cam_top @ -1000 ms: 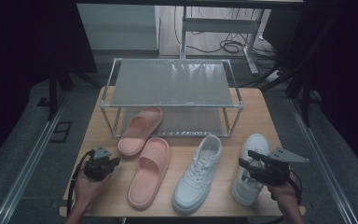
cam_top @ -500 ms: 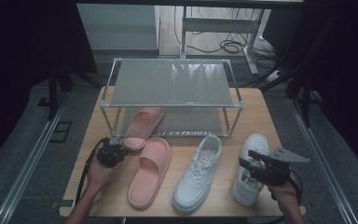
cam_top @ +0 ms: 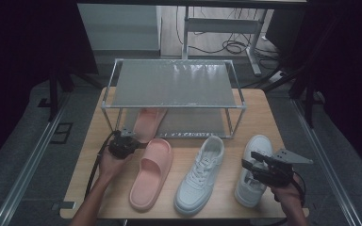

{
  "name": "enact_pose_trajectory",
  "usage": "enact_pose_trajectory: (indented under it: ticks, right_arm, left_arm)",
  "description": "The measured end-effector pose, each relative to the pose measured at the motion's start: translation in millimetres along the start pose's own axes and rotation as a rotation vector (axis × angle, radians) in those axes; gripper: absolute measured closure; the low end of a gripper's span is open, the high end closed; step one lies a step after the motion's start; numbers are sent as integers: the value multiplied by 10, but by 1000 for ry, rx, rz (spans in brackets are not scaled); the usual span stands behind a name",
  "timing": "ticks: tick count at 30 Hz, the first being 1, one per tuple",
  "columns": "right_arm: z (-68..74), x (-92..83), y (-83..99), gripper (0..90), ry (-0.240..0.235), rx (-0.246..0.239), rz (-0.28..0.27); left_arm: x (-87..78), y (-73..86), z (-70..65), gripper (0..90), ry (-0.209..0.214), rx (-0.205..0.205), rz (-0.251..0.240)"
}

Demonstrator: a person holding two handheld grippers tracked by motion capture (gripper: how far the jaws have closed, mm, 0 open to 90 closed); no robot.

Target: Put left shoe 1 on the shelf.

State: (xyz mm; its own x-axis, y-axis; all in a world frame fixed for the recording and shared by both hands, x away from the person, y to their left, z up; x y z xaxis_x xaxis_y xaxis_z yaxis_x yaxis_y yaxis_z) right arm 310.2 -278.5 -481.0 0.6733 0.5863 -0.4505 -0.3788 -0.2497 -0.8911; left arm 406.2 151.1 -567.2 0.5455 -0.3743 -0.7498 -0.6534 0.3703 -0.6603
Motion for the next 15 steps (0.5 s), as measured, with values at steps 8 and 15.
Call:
enact_pose_trajectory:
  ticks: [8,15]
  right_arm:
    - [-14,-2,7,454,3,2,1]
    - [-20,-19,-2,454,2,4,-3]
  left_arm:
    - [129,-109,-41,897,14,-2,-23]
    - [-8,-93,108,899,-20,-34,-50]
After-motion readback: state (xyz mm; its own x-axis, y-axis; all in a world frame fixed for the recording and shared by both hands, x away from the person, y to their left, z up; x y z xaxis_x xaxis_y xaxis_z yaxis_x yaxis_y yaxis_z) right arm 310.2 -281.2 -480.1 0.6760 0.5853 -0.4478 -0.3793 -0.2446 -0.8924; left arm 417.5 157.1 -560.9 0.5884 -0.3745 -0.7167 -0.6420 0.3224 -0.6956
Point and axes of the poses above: each handheld gripper's, and its own axes: x roughly forward along the jaws, y roughly out of its underside, z roughly to its left, the point moved 7 cm from there along x, roughly forward along the jaws, and after that the axes turned 3 degrees about -x, right-handed, at the moved point
